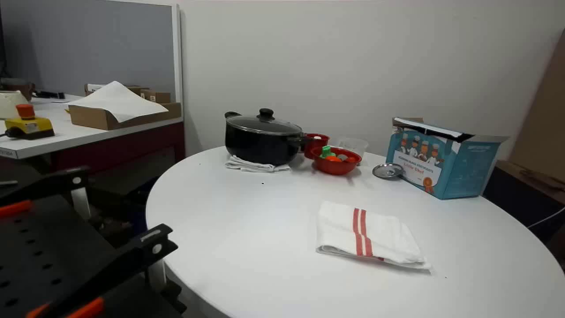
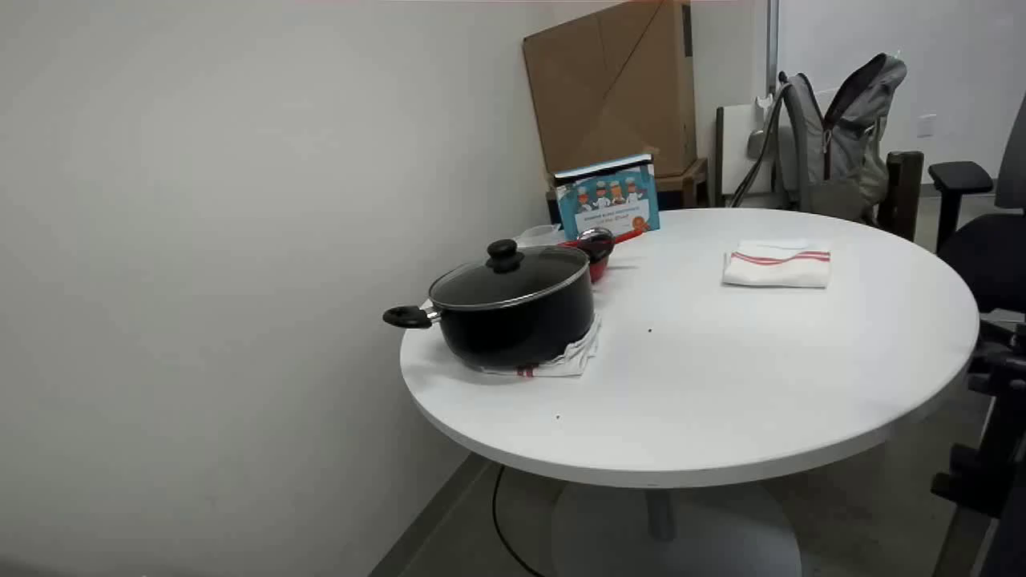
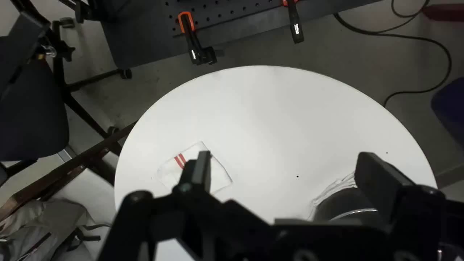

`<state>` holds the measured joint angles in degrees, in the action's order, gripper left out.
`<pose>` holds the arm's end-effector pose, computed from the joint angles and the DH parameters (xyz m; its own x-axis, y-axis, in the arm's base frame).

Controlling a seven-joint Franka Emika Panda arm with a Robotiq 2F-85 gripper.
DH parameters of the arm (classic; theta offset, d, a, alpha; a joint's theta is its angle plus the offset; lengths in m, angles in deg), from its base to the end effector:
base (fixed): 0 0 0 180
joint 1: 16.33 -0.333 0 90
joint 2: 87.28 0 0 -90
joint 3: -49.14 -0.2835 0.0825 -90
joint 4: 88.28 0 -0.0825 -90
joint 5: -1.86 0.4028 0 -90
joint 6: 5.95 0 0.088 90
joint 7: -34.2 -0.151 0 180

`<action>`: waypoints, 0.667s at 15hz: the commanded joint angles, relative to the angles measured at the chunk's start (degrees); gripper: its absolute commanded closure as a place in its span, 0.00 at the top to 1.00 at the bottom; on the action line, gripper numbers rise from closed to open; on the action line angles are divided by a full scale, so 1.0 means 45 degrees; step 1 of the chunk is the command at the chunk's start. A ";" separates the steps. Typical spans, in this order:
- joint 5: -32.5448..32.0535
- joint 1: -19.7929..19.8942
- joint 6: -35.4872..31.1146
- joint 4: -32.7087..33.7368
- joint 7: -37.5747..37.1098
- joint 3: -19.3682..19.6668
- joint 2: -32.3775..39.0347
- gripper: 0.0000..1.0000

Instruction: Wipe the table with the towel

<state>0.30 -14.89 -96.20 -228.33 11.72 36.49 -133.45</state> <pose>0.3348 0.0634 0.4823 0.9643 -0.2648 0.0017 -0.2598 -0.9449 0.1992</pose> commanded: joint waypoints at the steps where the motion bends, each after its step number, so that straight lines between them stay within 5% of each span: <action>1: -0.0042 -0.0082 0.0020 0.0029 -0.0044 0.0060 0.0025 1.00; 5: -0.0166 0.0256 -0.0728 -0.0343 -0.0328 0.0229 0.0251 1.00; 10: -0.0659 0.1394 -0.3680 -0.1861 -0.0756 0.1060 0.1227 1.00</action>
<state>-1.17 -11.02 -105.89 -233.49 9.27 38.86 -131.64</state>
